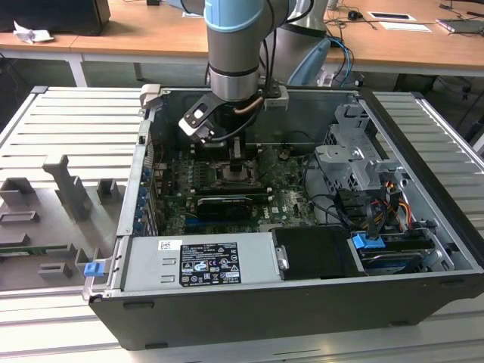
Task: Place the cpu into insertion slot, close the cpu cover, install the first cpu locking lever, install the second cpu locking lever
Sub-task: 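Place the cpu into insertion slot, then close the cpu cover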
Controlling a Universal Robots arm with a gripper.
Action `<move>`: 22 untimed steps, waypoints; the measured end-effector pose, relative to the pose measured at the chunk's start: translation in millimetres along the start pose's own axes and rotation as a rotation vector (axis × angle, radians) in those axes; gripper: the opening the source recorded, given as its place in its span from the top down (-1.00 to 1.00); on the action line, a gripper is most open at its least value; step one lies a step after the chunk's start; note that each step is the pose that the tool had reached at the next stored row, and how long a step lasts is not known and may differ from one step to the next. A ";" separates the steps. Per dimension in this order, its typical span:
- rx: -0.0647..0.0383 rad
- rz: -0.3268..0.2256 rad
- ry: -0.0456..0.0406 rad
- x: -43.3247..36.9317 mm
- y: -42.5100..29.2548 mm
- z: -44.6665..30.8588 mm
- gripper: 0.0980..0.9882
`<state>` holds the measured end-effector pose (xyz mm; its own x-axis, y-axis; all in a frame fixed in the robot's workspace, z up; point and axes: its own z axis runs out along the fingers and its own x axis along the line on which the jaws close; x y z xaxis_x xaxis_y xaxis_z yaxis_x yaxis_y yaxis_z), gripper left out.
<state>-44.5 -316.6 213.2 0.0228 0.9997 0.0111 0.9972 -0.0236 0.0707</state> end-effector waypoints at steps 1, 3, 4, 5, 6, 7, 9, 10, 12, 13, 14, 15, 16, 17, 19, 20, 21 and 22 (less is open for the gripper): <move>0.000 0.000 0.0003 0.1 0.1 -0.3 0.98; 0.000 0.000 0.0001 0.0 0.2 -2.0 0.98; 0.000 0.000 0.0000 0.0 0.2 -2.7 0.98; 0.000 0.000 0.0000 0.1 0.3 -3.4 0.98; 0.000 0.000 0.0001 0.1 0.4 -4.6 0.98; 0.000 0.000 0.0001 0.1 0.5 -6.6 0.98; 0.004 0.000 0.0001 0.2 1.7 -10.5 0.98; 0.007 0.000 0.0001 0.2 3.2 -10.6 0.98; 0.012 0.000 -0.0003 0.2 4.4 -12.4 0.98; 0.012 0.000 -0.0003 0.2 4.5 -13.4 0.98; 0.013 0.000 -0.0003 0.2 4.6 -14.4 0.98; 0.013 0.000 -0.0002 0.3 4.7 -15.2 0.98; 0.013 0.000 -0.0003 0.3 4.9 -18.8 0.98; 0.013 0.000 -0.0003 0.3 5.0 -20.7 0.98; 0.014 0.000 -0.0001 0.4 5.2 -21.9 0.98; 0.015 0.000 0.0001 0.5 5.2 -22.0 0.98; 0.015 0.000 -0.0004 0.6 5.3 -22.2 0.98; 0.016 0.000 -0.0004 0.6 6.2 -22.2 0.98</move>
<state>-39.9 -316.4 235.9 0.0231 0.9997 0.0108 0.9982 -0.0237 0.0552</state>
